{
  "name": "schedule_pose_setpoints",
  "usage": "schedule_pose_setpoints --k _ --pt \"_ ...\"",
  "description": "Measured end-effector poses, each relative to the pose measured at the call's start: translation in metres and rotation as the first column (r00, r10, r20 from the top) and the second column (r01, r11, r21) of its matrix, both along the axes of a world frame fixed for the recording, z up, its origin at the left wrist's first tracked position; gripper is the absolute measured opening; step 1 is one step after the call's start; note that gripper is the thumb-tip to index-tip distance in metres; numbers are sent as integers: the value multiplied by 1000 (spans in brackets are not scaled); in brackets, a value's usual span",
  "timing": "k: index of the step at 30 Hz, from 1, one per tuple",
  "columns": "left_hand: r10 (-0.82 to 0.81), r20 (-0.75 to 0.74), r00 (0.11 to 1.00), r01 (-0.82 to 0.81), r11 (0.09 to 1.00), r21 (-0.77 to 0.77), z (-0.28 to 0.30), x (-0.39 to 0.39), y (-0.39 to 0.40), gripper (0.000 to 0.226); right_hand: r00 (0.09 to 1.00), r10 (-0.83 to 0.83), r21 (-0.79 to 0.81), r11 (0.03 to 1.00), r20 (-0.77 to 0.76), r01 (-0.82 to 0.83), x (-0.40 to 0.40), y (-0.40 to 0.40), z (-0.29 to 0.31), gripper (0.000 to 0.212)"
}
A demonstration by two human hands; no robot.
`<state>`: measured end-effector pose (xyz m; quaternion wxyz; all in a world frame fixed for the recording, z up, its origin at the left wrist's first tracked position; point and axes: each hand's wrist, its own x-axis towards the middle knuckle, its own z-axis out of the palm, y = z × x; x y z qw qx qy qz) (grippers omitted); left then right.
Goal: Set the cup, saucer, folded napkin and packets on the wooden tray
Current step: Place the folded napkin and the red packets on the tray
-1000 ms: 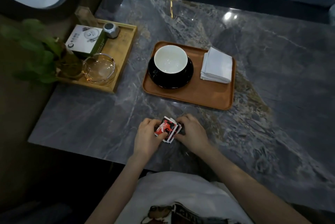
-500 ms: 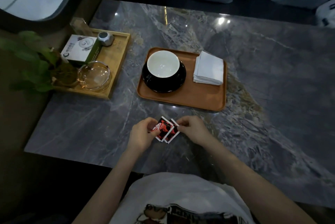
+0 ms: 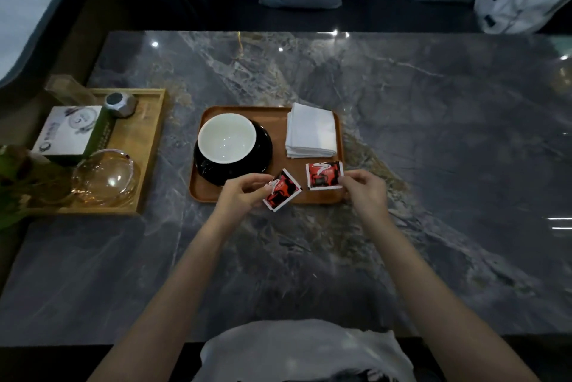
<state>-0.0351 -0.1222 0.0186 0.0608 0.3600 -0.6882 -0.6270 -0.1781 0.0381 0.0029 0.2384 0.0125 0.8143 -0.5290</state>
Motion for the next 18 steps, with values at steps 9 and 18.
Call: schedule_pose_setpoints --k 9,18 --pt "-131 142 981 158 968 -194 -3 -58 0 23 973 193 207 964 -124 -164 -4 -6 -8 12" --pt "-170 203 964 218 945 -244 -11 -74 -2 17 845 468 604 761 -259 -236 0 -2 -12 20"
